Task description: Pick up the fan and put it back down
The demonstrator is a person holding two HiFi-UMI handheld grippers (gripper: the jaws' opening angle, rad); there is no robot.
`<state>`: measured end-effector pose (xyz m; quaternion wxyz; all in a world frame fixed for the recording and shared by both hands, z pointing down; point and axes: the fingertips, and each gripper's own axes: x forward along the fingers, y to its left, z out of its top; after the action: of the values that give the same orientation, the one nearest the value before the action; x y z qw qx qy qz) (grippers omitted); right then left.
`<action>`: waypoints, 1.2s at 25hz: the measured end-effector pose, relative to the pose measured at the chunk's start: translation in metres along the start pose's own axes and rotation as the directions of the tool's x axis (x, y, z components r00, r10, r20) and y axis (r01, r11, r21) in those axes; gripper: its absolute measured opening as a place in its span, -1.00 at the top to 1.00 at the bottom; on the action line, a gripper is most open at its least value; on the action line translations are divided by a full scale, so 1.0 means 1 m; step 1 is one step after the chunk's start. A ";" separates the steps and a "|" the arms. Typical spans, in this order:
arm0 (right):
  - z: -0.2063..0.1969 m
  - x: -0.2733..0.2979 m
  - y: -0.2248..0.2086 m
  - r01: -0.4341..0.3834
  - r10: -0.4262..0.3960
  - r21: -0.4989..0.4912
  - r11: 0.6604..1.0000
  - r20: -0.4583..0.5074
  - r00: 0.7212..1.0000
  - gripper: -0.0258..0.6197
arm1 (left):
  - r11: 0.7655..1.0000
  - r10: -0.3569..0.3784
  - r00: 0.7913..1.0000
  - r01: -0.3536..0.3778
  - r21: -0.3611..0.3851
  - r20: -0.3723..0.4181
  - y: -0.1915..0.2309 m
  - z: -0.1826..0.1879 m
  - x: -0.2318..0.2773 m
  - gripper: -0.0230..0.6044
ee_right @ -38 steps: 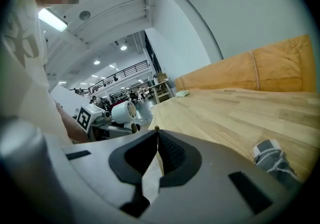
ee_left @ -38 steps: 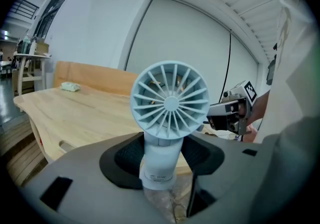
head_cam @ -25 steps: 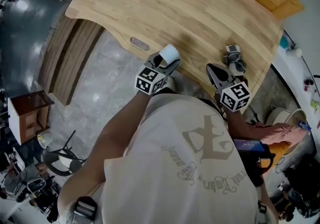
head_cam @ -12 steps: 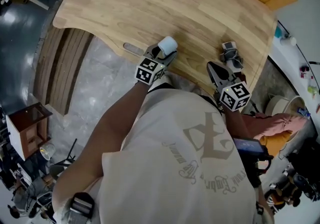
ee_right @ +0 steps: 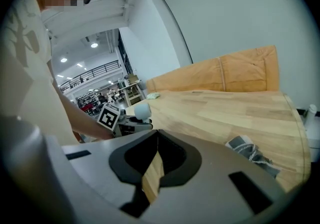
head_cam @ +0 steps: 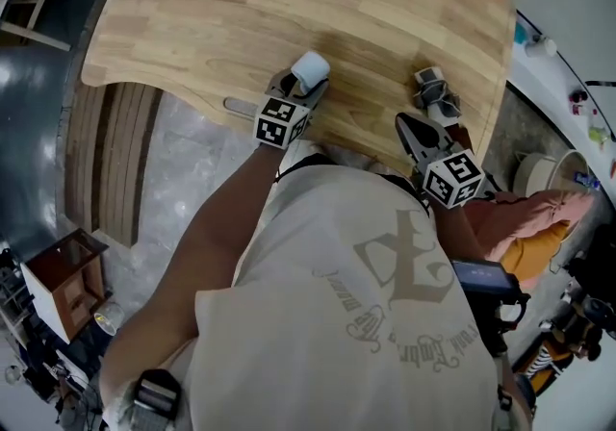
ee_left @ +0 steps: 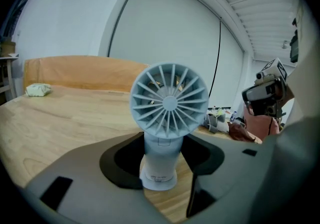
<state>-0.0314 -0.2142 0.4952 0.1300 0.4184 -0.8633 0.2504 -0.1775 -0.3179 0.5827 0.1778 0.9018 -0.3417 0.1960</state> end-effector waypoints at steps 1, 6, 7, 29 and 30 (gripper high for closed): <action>0.001 0.001 -0.001 0.005 -0.005 0.001 1.000 0.000 1.000 0.87 | 1.000 0.002 1.000 -0.002 0.005 0.004 0.004 0.002 0.002 0.17; 0.002 0.003 -0.002 0.023 -0.023 0.009 1.000 0.005 1.000 0.87 | 1.000 0.002 1.000 -0.002 0.015 0.015 0.013 0.008 0.008 0.17; 0.002 0.004 -0.002 0.026 -0.026 0.010 1.000 0.007 1.000 0.87 | 1.000 0.001 1.000 -0.001 0.017 0.016 0.013 0.008 0.008 0.17; 0.001 -0.011 0.019 0.037 -0.037 0.006 0.999 0.034 0.999 0.87 | 0.999 -0.027 1.000 0.026 0.036 0.015 -0.002 0.002 -0.012 0.01; 0.000 -0.011 0.020 0.031 -0.031 0.003 1.000 0.033 0.999 0.87 | 0.999 -0.019 1.000 0.018 0.029 0.017 -0.001 0.000 -0.015 0.01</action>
<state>-0.0403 -0.1963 0.4838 0.1191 0.4361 -0.8584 0.2425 -0.1875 -0.3093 0.5749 0.1634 0.9091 -0.3320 0.1914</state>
